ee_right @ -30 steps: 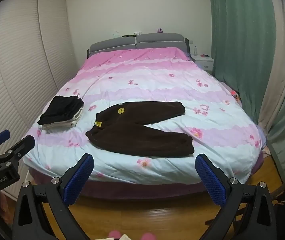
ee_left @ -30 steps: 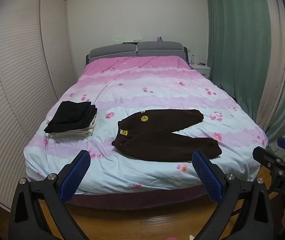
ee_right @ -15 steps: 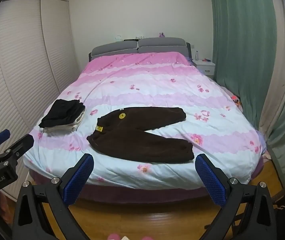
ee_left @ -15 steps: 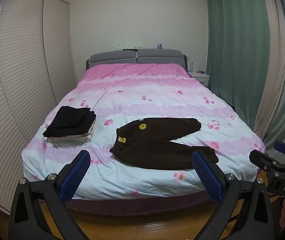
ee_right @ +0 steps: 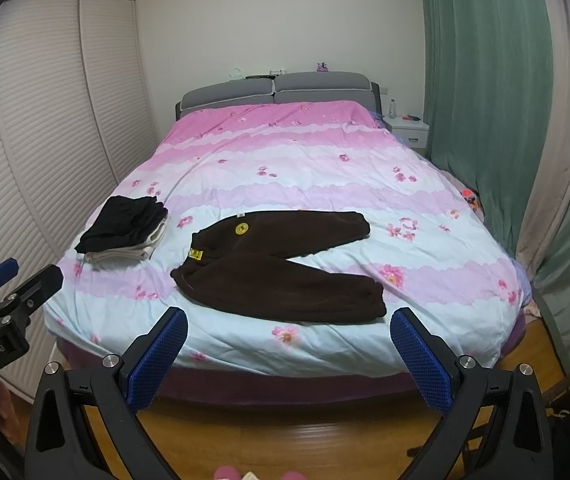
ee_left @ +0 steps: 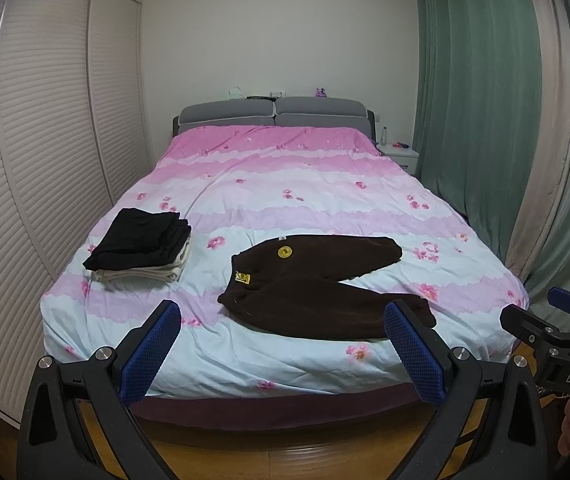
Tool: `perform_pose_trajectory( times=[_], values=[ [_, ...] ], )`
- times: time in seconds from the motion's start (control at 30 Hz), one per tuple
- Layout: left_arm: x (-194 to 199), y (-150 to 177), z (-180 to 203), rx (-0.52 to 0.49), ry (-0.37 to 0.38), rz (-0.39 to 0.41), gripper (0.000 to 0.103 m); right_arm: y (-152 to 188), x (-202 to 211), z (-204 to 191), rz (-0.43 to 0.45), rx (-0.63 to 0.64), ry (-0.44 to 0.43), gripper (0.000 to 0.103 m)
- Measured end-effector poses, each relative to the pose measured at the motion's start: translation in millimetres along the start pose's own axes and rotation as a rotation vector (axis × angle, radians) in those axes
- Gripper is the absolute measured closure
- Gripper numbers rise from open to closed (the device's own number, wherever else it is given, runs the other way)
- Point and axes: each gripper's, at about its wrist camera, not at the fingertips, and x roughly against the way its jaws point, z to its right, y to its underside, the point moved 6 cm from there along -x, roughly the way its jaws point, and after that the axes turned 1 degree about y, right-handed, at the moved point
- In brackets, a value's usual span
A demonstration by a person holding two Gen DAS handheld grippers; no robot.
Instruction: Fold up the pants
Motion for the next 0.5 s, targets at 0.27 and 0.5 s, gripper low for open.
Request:
perform_pose_trajectory(
  times=[0.27, 0.5],
  values=[
    [0.1, 0.3, -0.5, 0.011, 0.007, -0.003, 0.0, 1.0, 1.8, -2.1, 0.002, 0.001, 0.0, 0.0],
    [1.3, -1.8, -3.1, 0.004, -0.001, 0.007, 0.0, 1.2, 0.6, -1.1, 0.0, 0.003, 0.002, 0.0]
  ],
)
